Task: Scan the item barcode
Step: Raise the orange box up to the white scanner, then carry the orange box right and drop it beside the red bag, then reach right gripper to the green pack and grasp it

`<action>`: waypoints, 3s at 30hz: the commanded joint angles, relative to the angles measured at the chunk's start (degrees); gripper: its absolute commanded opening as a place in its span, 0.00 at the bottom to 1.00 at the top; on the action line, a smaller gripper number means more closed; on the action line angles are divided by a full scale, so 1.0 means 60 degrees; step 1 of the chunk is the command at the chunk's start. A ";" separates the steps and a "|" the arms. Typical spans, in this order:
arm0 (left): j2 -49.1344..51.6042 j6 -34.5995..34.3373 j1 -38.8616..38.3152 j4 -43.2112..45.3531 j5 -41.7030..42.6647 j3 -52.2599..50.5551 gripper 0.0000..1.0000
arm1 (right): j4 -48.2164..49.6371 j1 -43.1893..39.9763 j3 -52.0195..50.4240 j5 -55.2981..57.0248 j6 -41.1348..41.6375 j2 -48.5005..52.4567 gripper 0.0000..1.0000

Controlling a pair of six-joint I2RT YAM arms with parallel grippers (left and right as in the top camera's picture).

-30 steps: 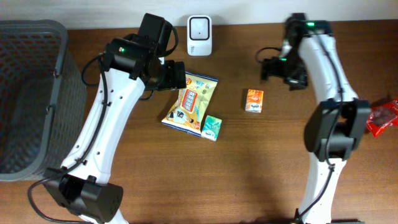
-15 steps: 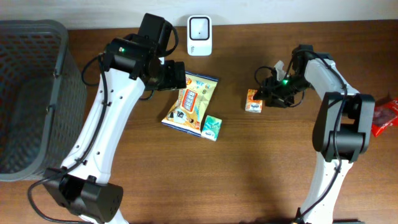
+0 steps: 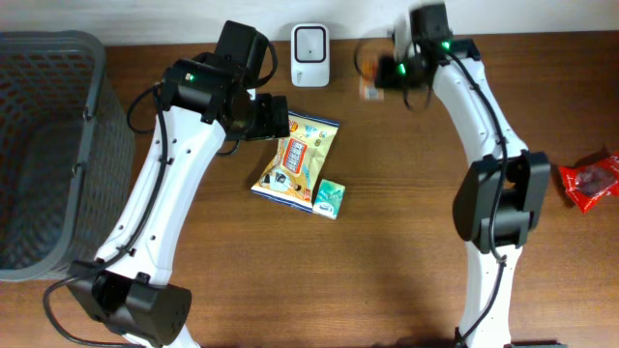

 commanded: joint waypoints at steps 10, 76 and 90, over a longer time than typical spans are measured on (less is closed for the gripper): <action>0.0066 0.0153 0.0025 -0.0007 -0.0109 0.0011 0.99 | 0.5723 0.2073 0.0492 0.4328 -0.4656 0.1461 0.04; 0.0066 0.0153 0.0025 -0.0007 -0.0109 0.0011 0.99 | -0.5333 -0.0412 -0.3490 -0.2477 -0.2284 -0.0641 0.99; 0.0066 0.0153 0.0025 -0.0004 -0.0109 0.0011 0.99 | -0.6546 0.0495 -0.4364 -0.0801 -0.0696 -0.3891 0.99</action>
